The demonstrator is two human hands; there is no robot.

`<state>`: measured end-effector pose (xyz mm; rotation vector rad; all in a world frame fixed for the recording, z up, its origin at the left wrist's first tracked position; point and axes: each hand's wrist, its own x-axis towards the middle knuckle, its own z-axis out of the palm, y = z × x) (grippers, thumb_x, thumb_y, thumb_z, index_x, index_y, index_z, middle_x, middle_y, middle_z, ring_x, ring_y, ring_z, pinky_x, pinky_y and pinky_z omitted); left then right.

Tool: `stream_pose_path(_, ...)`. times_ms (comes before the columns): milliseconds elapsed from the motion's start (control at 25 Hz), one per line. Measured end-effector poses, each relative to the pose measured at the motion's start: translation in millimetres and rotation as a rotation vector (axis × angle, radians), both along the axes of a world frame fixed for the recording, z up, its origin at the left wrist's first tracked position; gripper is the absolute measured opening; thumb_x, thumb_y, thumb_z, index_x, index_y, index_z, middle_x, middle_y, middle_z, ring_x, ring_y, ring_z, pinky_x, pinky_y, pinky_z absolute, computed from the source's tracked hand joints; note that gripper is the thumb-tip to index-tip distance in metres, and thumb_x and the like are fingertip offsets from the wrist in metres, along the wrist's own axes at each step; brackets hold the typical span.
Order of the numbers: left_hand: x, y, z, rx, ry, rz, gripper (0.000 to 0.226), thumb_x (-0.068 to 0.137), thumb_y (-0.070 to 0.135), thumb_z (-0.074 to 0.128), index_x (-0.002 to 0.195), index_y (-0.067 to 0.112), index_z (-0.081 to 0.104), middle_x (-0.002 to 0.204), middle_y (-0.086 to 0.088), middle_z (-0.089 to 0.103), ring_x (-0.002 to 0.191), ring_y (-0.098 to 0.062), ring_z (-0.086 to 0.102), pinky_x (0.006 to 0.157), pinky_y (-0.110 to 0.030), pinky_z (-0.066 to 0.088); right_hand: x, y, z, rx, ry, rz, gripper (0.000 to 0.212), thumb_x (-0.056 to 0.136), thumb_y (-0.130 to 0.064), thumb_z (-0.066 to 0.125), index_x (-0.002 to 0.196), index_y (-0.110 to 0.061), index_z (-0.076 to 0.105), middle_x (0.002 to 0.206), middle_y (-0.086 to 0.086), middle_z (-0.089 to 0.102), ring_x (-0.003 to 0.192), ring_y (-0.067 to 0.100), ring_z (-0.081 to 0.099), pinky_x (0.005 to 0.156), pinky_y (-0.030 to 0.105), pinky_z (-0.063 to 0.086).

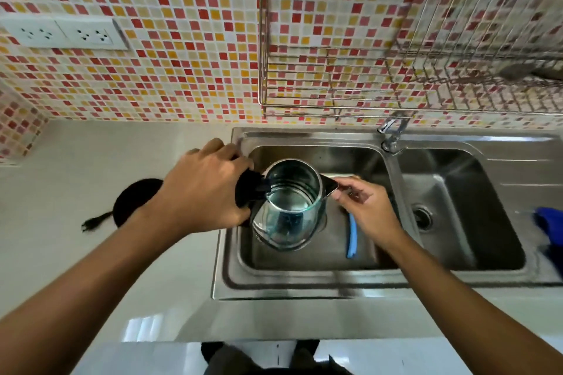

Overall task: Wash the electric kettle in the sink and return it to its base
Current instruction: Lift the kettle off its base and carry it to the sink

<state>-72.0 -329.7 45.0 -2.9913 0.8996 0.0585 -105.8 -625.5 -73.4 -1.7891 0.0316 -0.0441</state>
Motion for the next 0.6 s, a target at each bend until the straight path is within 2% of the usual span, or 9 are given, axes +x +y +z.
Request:
stream_pose_path(120, 4, -44, -17, 0.005, 0.075, 0.086, 0.053, 0.063, 0.056, 0.061, 0.105, 0.024, 0.068, 0.099, -0.001, 0.067, 0.094, -0.028, 0.061, 0.073, -0.038, 0.056, 15, -44, -32, -0.025, 0.06, -0.008, 0.026, 0.084, -0.011, 0.072, 0.106, -0.025, 0.071, 0.106, 0.003, 0.074, 0.098, 0.013, 0.066, 0.093, 0.033, 0.052)
stream_pose_path(200, 10, -74, -35, 0.008, 0.113, 0.125, 0.052, 0.063, 0.057, 0.064, 0.103, 0.023, 0.068, 0.1, -0.002, 0.068, 0.098, -0.029, 0.062, 0.075, -0.038, 0.055, 28, -70, -48, -0.063, 0.102, 0.018, 0.025, 0.086, -0.01, 0.07, 0.11, -0.018, 0.07, 0.102, 0.004, 0.073, 0.091, 0.013, 0.065, 0.087, 0.034, 0.054)
stream_pose_path(320, 22, -109, -63, -0.006, 0.159, 0.181, 0.057, 0.066, 0.06, 0.063, 0.103, 0.017, 0.068, 0.103, -0.007, 0.068, 0.103, -0.032, 0.062, 0.078, -0.041, 0.056, 50, -99, -65, -0.122, 0.183, 0.052, 0.025, 0.09, -0.007, 0.065, 0.115, -0.009, 0.068, 0.095, 0.006, 0.071, 0.08, 0.004, 0.062, 0.069, 0.022, 0.053)
stream_pose_path(400, 30, -129, -83, 0.001, 0.178, 0.21, 0.063, 0.068, 0.06, 0.059, 0.111, 0.014, 0.066, 0.11, -0.01, 0.066, 0.11, -0.033, 0.059, 0.083, -0.043, 0.054, 69, -124, -80, -0.153, 0.231, -0.054, 0.023, 0.092, -0.013, 0.064, 0.114, -0.008, 0.068, 0.097, 0.008, 0.071, 0.072, -0.002, 0.062, 0.057, 0.017, 0.05)
stream_pose_path(480, 38, -149, -106, 0.018, 0.202, 0.229, 0.067, 0.073, 0.06, 0.062, 0.119, 0.012, 0.063, 0.116, -0.011, 0.063, 0.115, -0.034, 0.055, 0.087, -0.044, 0.052, 91, -150, -95, -0.172, 0.275, -0.23, 0.021, 0.092, -0.021, 0.064, 0.111, -0.012, 0.068, 0.1, 0.011, 0.072, 0.068, 0.004, 0.064, 0.053, 0.019, 0.05)
stream_pose_path(520, 42, -159, -119, 0.026, 0.215, 0.242, 0.067, 0.075, 0.06, 0.063, 0.121, 0.012, 0.061, 0.119, -0.012, 0.062, 0.117, -0.034, 0.053, 0.088, -0.045, 0.051, 103, -162, -100, -0.195, 0.286, -0.329, 0.021, 0.092, -0.022, 0.065, 0.111, -0.013, 0.067, 0.101, 0.011, 0.072, 0.069, 0.008, 0.064, 0.055, 0.022, 0.052)
stream_pose_path(600, 51, -174, -141, 0.041, 0.251, 0.269, 0.066, 0.077, 0.058, 0.064, 0.124, 0.012, 0.058, 0.126, -0.013, 0.059, 0.121, -0.034, 0.05, 0.092, -0.046, 0.049, 124, -178, -104, -0.275, 0.262, -0.521, 0.024, 0.091, -0.02, 0.065, 0.112, -0.008, 0.064, 0.101, 0.01, 0.071, 0.074, 0.015, 0.065, 0.069, 0.026, 0.057)
